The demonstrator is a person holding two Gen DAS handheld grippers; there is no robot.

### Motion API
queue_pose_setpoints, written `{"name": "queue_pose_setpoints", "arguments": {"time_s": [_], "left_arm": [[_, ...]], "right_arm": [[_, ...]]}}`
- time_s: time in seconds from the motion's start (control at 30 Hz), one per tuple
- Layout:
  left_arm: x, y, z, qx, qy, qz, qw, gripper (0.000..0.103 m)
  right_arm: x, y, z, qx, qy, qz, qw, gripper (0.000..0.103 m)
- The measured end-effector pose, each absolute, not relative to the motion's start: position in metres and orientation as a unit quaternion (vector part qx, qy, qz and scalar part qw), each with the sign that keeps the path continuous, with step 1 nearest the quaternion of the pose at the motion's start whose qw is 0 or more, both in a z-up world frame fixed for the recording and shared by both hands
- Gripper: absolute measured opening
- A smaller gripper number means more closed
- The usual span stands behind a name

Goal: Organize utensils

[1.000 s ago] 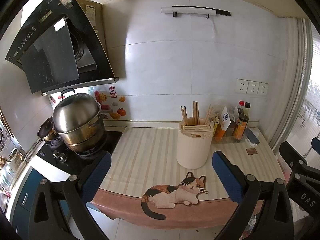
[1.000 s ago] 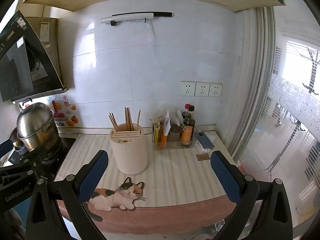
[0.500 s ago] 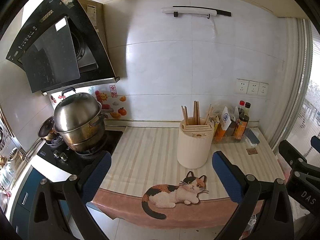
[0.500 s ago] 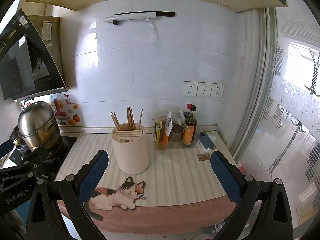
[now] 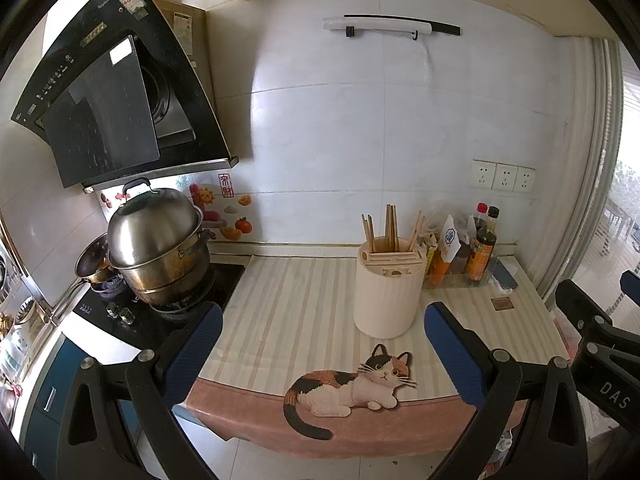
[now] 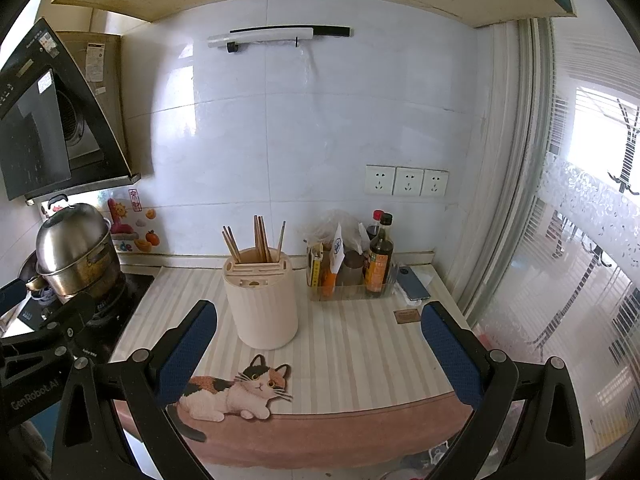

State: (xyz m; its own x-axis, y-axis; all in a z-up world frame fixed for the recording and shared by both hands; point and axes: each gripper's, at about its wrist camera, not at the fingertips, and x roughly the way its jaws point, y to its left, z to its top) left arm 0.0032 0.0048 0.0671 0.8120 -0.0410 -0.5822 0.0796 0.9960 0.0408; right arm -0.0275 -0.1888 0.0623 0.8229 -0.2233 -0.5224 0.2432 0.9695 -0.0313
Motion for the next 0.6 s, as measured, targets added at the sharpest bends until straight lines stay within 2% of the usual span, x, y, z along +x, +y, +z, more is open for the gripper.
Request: {"name": "queue_pose_setpoints", "arguments": {"time_s": [0.6], "left_arm": [[0.0036,0.0044,0.0708,0.03,0.301,-0.032,0.953,0.103]], "right_arm": [[-0.0284,-0.1929,0.0661,0.02,0.266,-0.123,0.956,0.103]]}}
